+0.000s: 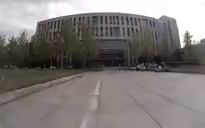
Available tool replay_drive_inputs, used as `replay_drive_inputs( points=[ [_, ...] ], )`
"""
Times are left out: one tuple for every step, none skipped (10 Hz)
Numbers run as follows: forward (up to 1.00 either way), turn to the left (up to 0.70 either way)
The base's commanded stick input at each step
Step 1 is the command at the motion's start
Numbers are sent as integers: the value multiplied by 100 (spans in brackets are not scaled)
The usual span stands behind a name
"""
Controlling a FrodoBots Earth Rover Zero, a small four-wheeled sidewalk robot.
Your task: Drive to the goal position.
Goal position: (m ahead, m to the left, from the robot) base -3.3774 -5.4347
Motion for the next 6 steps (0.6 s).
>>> replay_drive_inputs(
  points=[
    [100, -1],
    [100, -1],
    [100, -1],
    [100, -2],
    [100, -2],
    [100, -2]
  ],
)
